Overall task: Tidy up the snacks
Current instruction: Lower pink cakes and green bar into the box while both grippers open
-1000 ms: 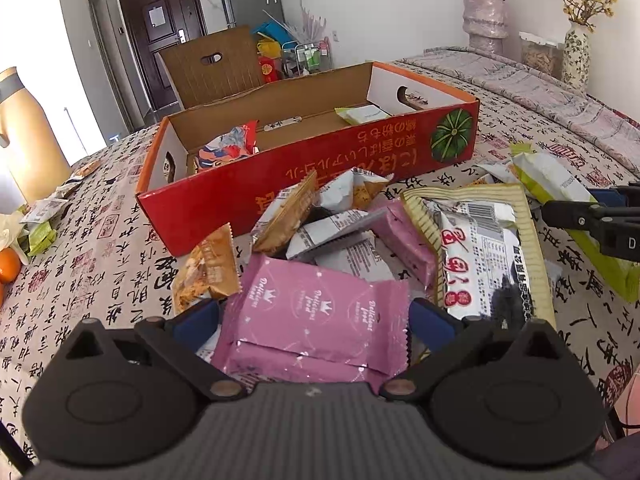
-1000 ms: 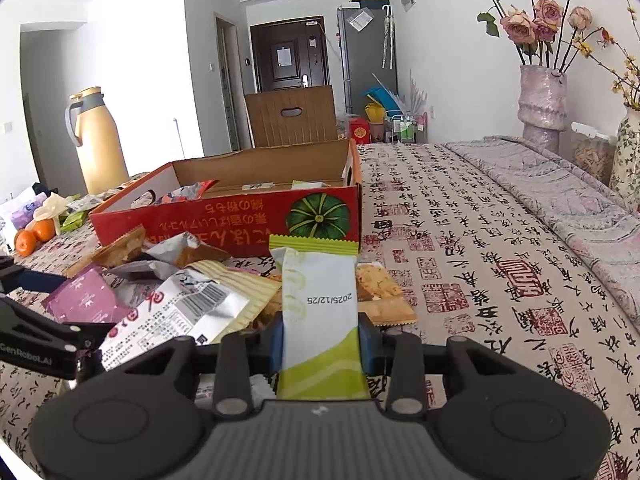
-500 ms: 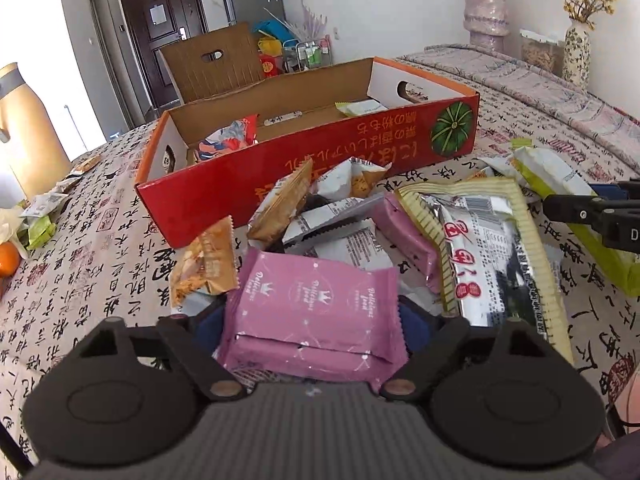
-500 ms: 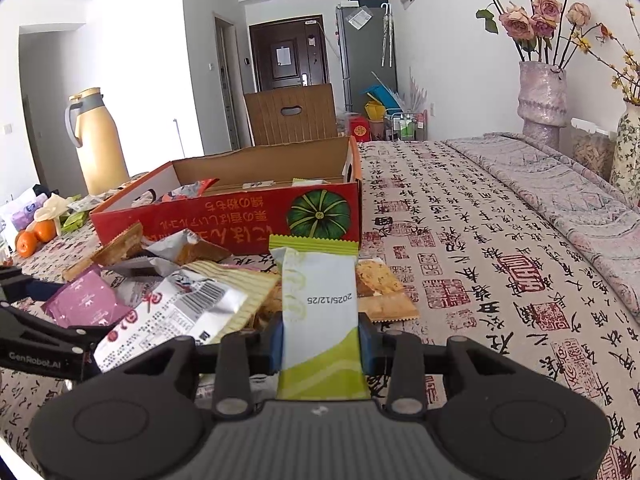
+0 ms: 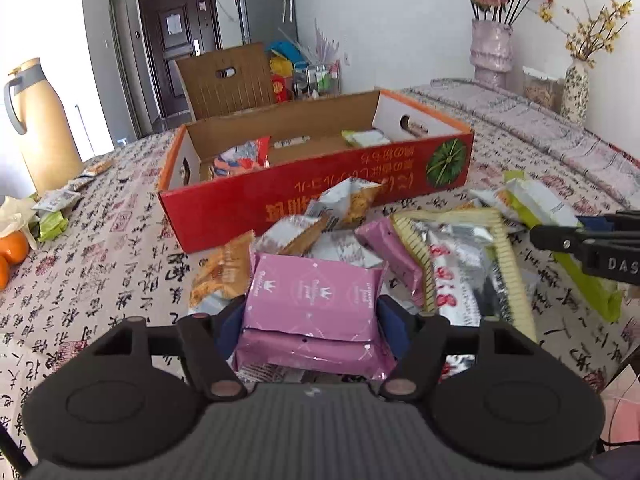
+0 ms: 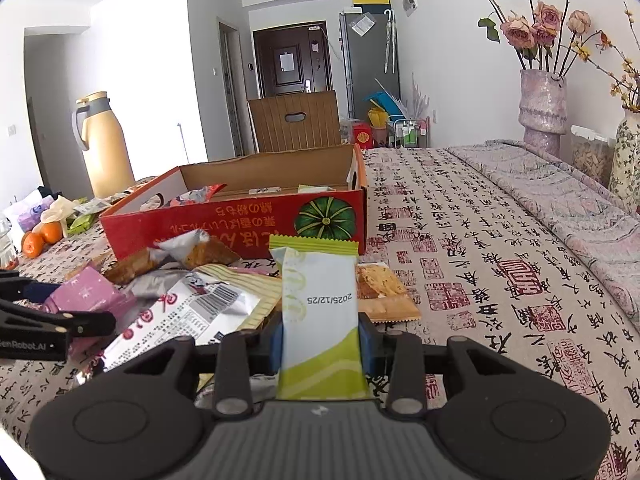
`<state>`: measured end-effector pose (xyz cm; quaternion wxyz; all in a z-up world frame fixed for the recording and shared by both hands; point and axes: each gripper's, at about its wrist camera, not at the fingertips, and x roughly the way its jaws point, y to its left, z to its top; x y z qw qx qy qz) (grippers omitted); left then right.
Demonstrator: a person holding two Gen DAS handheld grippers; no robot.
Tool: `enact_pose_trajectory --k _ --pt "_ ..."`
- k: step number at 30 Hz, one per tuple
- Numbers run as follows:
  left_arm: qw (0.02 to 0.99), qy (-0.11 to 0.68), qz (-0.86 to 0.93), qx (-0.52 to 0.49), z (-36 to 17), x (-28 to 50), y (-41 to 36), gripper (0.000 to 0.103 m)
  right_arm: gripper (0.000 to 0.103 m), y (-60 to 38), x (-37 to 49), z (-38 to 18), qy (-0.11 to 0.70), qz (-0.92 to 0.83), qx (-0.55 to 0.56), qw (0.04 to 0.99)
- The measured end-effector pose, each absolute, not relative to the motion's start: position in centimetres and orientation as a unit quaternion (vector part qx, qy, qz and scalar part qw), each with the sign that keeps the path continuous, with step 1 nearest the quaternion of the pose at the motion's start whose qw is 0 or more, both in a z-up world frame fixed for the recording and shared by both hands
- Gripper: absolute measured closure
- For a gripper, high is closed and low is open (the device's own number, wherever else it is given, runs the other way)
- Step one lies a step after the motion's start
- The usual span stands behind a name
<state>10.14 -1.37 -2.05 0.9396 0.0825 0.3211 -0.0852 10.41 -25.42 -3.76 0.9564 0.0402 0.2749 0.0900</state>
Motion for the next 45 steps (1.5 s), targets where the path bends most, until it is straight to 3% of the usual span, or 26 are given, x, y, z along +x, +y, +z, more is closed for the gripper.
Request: enact_pose_trajectory --k 23,36,45 --pt "0.970 0.237 -0.051 0.025 3.4 11.8 -0.4 0.033 0.068 -23.8 11.9 -0.5 0.228 0.107 0.025 0.967" --pt "0.978 0.209 -0.021 -0.002 6.6 18.6 -0.1 0.033 0.068 -22.0 20.9 3.9 0.192 0.115 0.028 0.974" --pt "0.974 0.225 0.012 -0.017 5.9 25.3 0.4 0.033 0.068 -20.6 29.8 3.9 0.218 0.091 0.033 0.971"
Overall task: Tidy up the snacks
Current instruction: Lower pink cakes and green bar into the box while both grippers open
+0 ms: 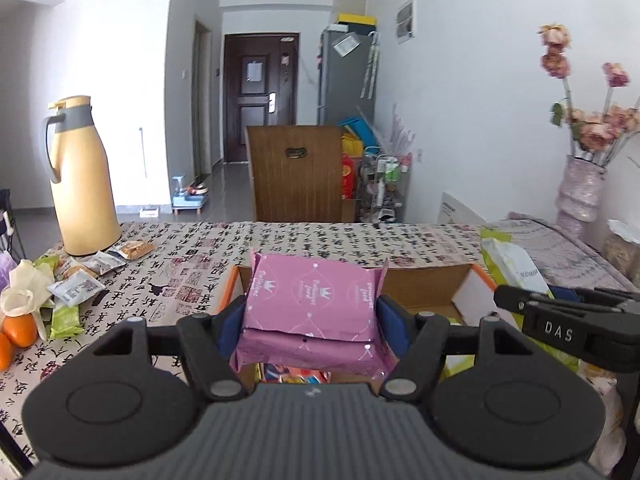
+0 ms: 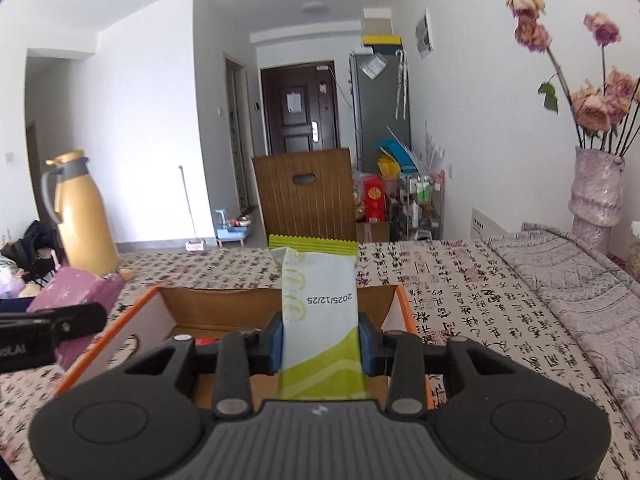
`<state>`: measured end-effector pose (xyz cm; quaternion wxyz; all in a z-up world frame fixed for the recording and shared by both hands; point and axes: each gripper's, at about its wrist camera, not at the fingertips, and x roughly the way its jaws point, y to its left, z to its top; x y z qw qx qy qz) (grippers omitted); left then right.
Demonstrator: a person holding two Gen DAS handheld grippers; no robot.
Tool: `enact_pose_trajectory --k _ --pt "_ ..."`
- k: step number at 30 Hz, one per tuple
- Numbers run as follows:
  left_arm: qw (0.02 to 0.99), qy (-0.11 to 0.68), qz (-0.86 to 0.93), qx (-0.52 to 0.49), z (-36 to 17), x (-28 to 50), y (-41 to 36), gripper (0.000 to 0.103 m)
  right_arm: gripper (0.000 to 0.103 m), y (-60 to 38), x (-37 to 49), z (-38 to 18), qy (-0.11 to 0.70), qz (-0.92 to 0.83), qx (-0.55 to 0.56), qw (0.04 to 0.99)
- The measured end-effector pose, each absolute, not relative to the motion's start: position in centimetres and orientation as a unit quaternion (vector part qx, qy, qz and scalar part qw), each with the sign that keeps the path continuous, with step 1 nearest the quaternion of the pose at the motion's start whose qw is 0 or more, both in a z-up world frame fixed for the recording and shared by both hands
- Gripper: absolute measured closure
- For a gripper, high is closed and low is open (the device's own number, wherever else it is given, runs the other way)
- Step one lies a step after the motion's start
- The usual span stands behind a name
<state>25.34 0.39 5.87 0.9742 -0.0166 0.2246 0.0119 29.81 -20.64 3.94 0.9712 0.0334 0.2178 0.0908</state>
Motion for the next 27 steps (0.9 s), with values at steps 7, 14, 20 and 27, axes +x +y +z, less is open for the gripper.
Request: enact_pose_trajectory --k 7,14,20,27 --pt "0.965 0.257 0.034 -0.028 2.9 28.4 1.2 0.033 0.068 -20.5 33.4 0.4 0.258 0.062 0.025 0.964" --pt "0.958 0.282 0.027 -0.035 1.0 29.3 1.8 0.030 0.066 -20.6 34.2 -1.7 0.290 0.076 0.023 0.954" --pt "0.961 0.273 0.024 -0.034 1.0 28.9 1.6 0.014 0.038 -20.7 33.5 -1.5 0.283 0.072 0.031 0.956" --pt "0.965 0.258 0.039 -0.036 2.2 28.3 1.6 0.000 0.000 -21.3 32.1 0.2 0.250 0.063 0.039 0.965"
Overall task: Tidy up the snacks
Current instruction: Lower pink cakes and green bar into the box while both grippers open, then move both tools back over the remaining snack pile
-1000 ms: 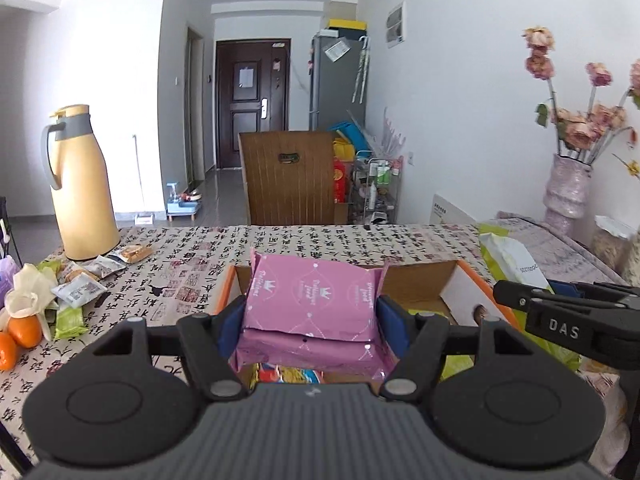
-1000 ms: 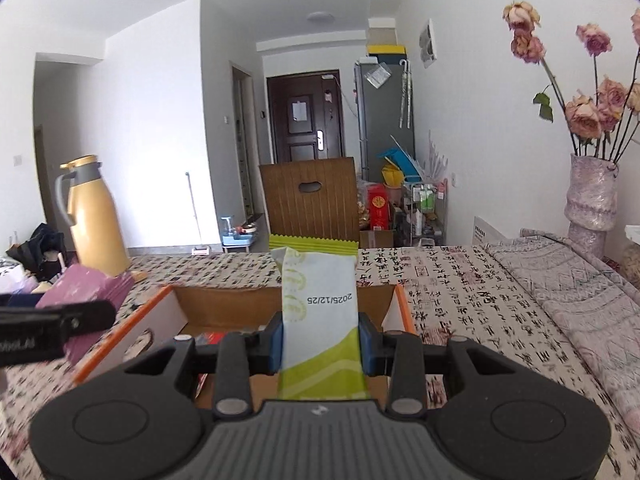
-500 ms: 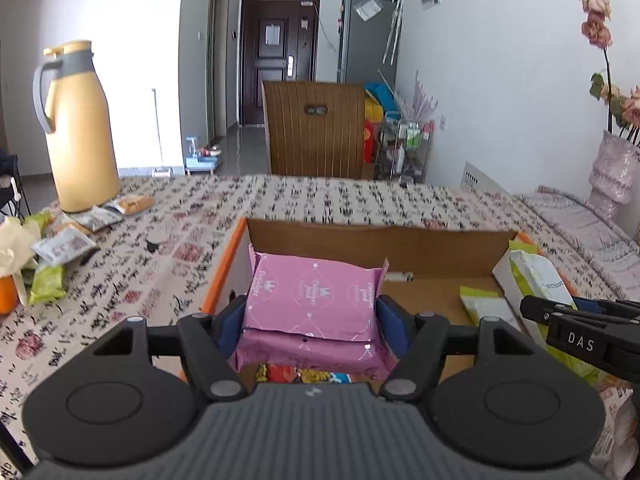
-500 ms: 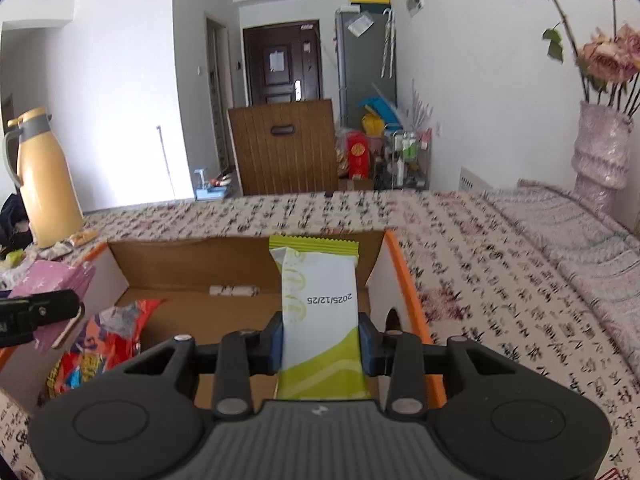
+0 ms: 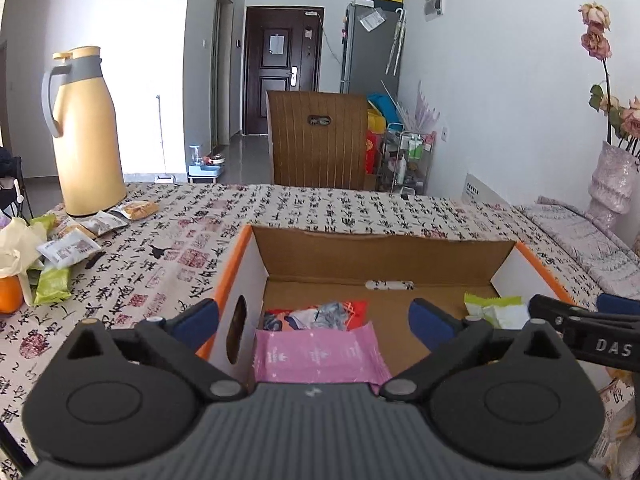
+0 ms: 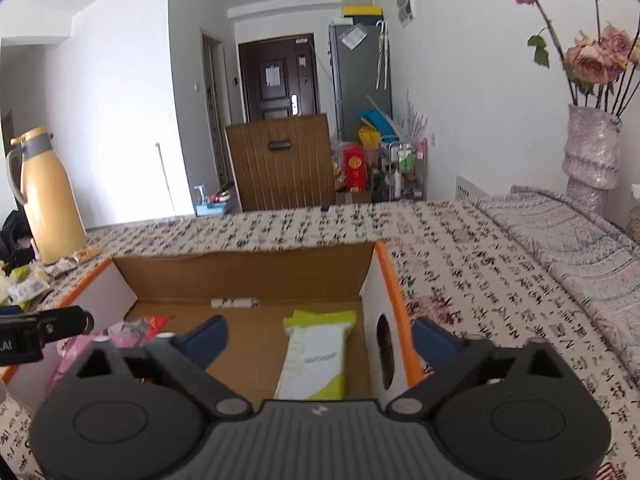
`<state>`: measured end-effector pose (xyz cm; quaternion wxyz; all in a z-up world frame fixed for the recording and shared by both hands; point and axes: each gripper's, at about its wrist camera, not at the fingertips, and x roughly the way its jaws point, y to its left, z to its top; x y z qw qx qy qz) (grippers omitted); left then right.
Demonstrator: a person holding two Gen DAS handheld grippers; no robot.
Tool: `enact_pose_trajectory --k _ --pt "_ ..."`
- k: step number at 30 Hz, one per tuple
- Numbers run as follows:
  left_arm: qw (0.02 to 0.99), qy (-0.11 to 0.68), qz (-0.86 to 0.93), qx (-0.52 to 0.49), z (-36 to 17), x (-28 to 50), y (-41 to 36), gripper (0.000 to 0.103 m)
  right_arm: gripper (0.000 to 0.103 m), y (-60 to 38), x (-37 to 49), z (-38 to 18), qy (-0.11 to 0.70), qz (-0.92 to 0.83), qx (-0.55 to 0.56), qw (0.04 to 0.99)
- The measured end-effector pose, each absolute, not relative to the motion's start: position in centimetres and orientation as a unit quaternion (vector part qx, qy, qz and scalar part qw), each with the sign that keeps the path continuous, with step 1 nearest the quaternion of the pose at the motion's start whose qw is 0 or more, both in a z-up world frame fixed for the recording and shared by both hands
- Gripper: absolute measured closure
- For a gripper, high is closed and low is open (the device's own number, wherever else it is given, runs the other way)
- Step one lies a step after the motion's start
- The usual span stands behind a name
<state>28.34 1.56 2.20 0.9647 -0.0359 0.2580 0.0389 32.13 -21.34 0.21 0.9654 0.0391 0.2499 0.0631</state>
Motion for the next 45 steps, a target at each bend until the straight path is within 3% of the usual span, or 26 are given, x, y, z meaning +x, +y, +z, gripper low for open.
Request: enact_pose_trajectory --k 17,45 --pt "0.971 0.233 0.049 -0.031 5.7 21.6 2.1 0.000 0.000 -21.5 25.0 4.2 0.217 0.060 0.027 0.974" --pt "0.962 0.270 0.032 -0.028 0.7 8.5 4.4 0.000 0.000 -16.2 11.4 -1.8 0.309 0.094 -0.006 0.946"
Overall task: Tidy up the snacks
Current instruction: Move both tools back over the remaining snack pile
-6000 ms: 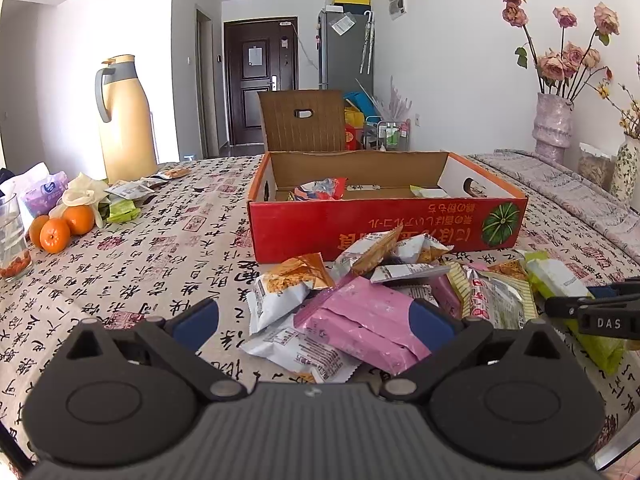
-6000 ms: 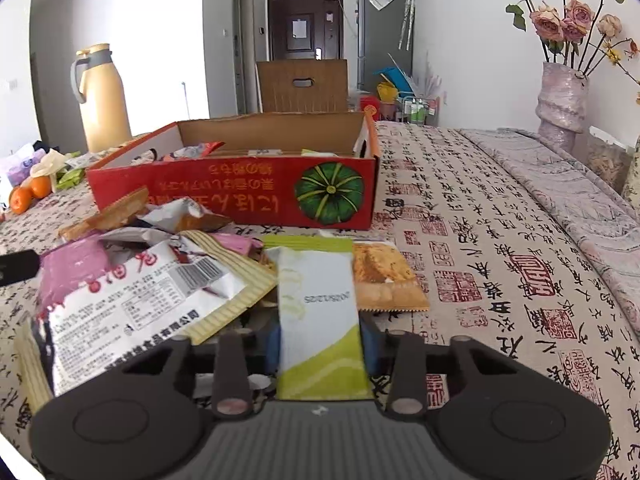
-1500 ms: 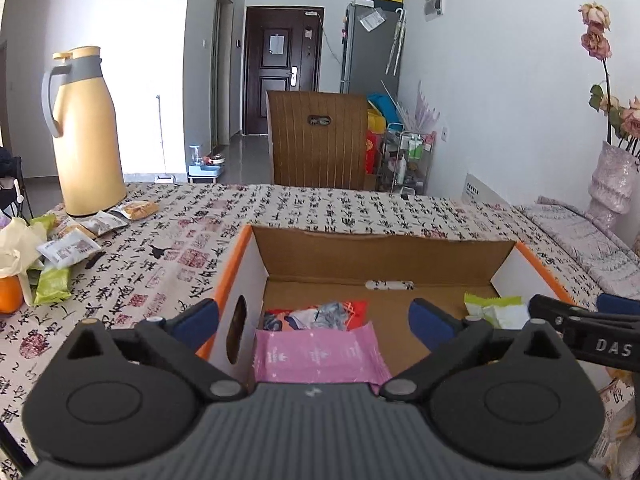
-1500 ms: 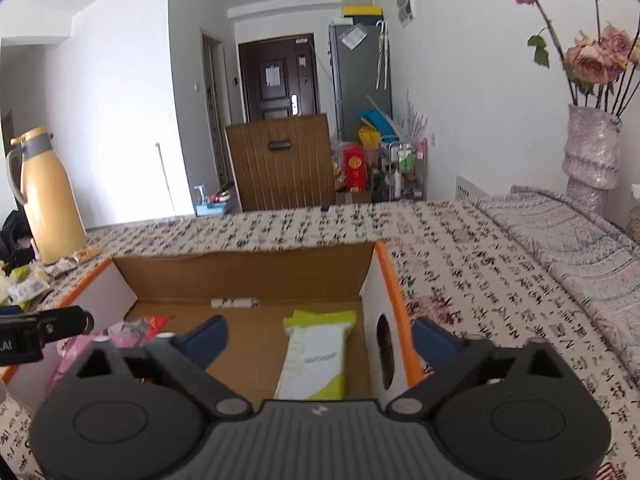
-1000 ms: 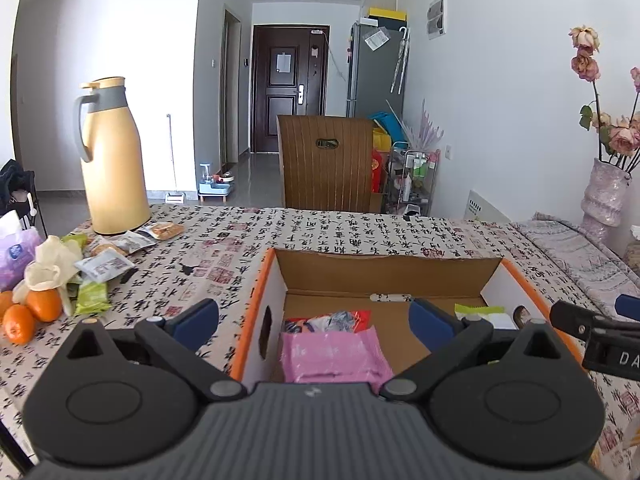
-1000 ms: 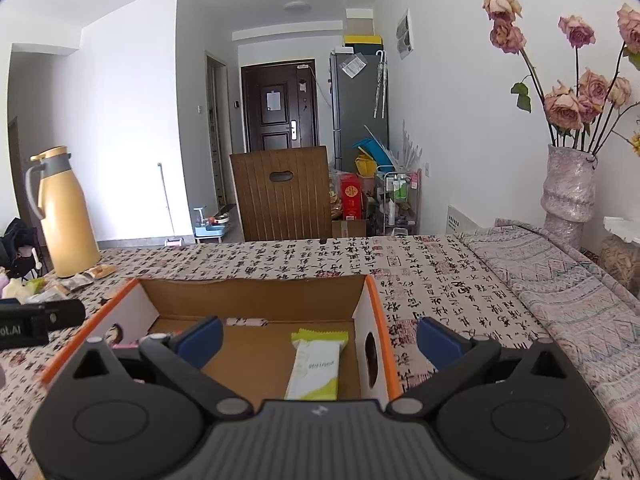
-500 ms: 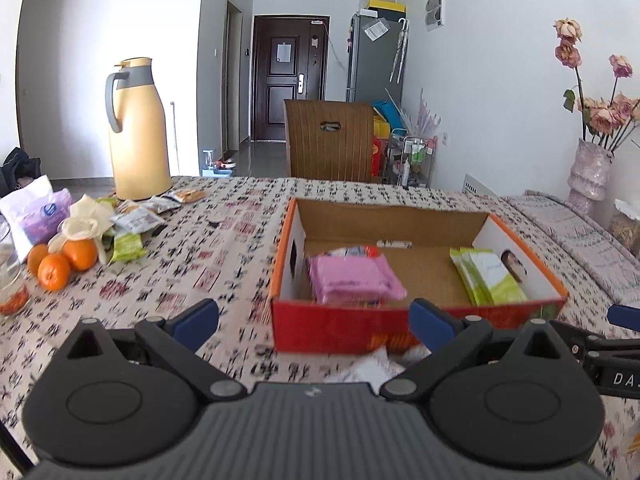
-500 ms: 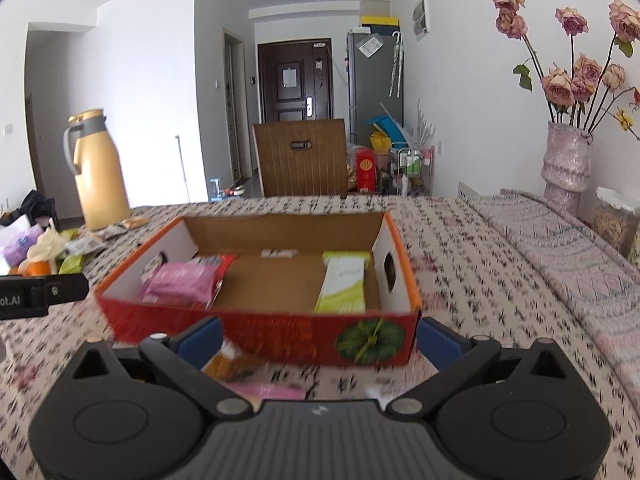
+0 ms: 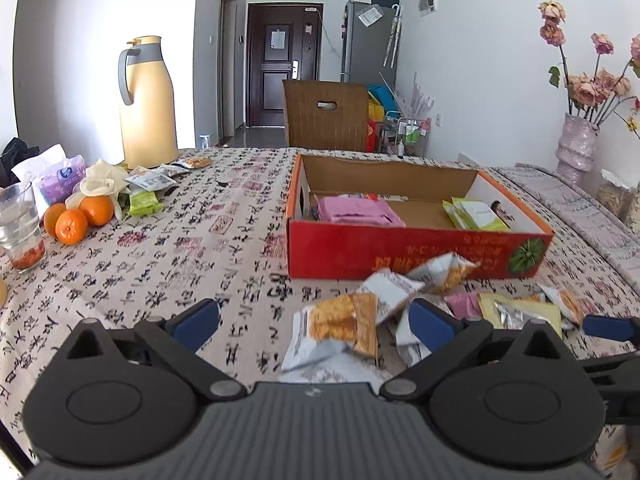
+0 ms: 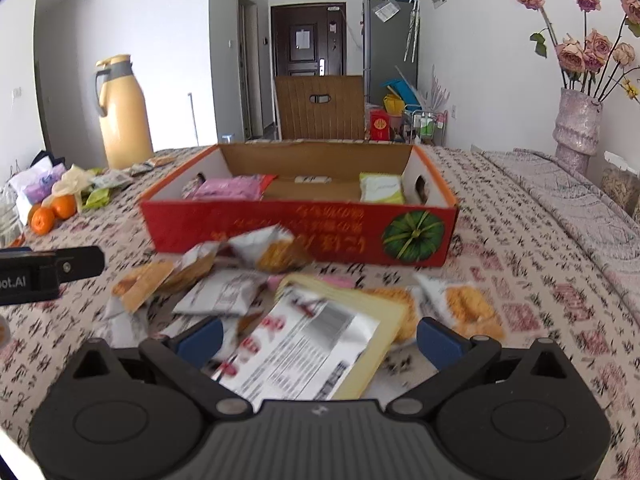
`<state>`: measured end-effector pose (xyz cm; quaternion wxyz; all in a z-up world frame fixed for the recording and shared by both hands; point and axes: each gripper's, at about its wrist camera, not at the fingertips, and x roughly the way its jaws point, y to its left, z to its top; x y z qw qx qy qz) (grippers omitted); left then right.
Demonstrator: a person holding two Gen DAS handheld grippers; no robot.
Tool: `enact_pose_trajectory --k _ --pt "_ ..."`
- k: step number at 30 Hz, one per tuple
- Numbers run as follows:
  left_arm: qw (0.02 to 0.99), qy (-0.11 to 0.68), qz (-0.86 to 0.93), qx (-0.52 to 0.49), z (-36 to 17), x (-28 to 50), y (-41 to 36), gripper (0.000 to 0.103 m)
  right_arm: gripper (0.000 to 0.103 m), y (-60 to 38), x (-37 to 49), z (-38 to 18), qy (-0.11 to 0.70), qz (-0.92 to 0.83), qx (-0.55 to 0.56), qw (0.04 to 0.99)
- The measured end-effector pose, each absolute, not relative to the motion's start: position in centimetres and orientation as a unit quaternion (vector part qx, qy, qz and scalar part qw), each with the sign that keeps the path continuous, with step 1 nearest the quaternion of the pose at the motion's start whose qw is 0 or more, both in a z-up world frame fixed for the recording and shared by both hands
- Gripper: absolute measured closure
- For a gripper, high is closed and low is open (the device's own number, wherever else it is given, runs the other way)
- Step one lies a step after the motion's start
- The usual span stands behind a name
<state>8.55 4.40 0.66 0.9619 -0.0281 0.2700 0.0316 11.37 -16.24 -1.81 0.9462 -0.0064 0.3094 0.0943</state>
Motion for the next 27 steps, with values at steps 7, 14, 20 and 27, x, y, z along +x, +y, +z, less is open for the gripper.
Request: enact_pose_trajectory --k 7,14,20,27 --pt "0.958 0.285 0.018 -0.026 -0.7 7.9 4.5 0.000 0.004 -14.7 11.1 -4.0 0.334 0.081 -0.009 0.939" --pt "0.956 0.292 0.014 -0.038 -1.3 7.6 5.0 0.000 0.029 -14.8 10.4 -4.1 0.326 0.080 -0.022 0.942" --pt "0.955 0.295 0.010 -0.039 -1.6 7.5 4.9 0.000 0.050 -15.1 9.8 -4.0 0.318 0.081 -0.040 0.944" --pt "0.954 0.297 0.011 -0.036 -1.7 7.6 4.7 0.000 0.061 -16.3 9.3 -3.3 0.306 0.097 -0.022 0.947"
